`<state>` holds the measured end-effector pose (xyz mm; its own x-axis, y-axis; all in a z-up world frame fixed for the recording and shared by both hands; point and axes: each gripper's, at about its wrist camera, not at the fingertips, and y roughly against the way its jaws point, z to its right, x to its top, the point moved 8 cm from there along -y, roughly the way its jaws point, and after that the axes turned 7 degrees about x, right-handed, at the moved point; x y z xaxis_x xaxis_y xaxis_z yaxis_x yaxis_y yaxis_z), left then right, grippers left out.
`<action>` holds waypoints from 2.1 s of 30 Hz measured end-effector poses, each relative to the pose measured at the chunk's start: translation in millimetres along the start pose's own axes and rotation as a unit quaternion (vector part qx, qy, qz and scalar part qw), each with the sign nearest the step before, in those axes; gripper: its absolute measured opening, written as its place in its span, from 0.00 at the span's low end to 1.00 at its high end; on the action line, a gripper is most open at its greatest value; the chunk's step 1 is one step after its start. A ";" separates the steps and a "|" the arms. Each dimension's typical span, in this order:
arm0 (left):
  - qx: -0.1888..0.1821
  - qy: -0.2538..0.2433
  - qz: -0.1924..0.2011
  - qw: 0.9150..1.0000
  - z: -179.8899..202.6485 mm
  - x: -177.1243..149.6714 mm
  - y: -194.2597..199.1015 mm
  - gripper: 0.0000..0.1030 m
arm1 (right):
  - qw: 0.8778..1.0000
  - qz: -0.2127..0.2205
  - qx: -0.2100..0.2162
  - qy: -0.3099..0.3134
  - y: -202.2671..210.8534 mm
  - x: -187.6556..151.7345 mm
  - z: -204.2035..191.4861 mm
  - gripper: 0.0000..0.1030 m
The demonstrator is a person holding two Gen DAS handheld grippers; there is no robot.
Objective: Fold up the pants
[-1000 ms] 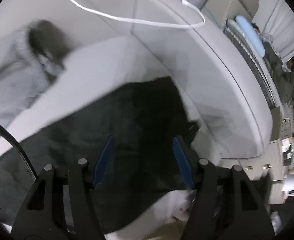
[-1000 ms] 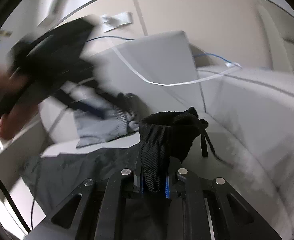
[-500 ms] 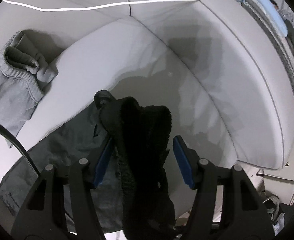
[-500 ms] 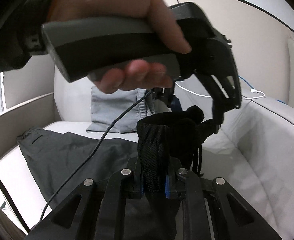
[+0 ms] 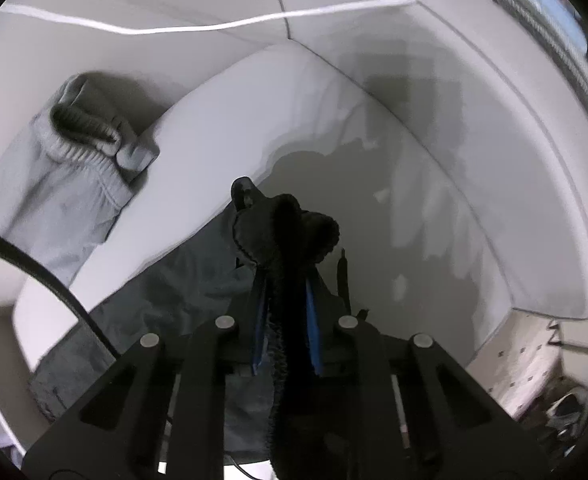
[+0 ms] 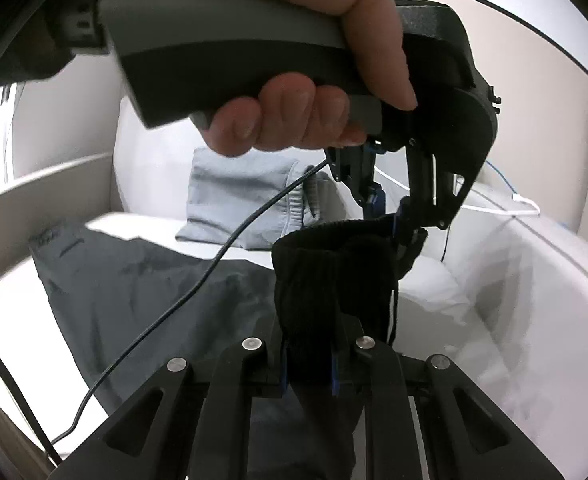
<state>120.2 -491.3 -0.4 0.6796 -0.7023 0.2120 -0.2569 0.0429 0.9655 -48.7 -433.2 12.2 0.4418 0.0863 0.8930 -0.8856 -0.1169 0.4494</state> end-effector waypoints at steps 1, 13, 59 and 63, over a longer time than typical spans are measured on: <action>-0.013 0.011 0.004 1.000 -8.0 -1.8 5.2 0.14 | 1.000 -0.004 -0.003 0.007 0.3 4.8 -3.3 0.13; -0.077 0.094 0.045 0.992 -129.0 -39.3 65.2 0.14 | 0.995 0.001 0.087 -0.047 20.2 74.9 -25.4 0.13; -0.306 0.400 0.015 0.864 -366.5 -194.0 22.7 0.72 | 0.980 -0.034 0.189 -0.057 -58.3 101.5 -187.0 0.10; -0.329 0.410 -0.022 0.851 -351.1 -187.8 6.3 0.75 | 0.982 -0.018 0.180 -0.047 -48.5 96.1 -189.2 0.10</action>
<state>232.3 -109.7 18.9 0.9987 0.0060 -0.0515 0.0373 0.6069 0.7939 9.6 -232.0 71.5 0.4979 0.0074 0.8672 -0.7688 -0.4589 0.4454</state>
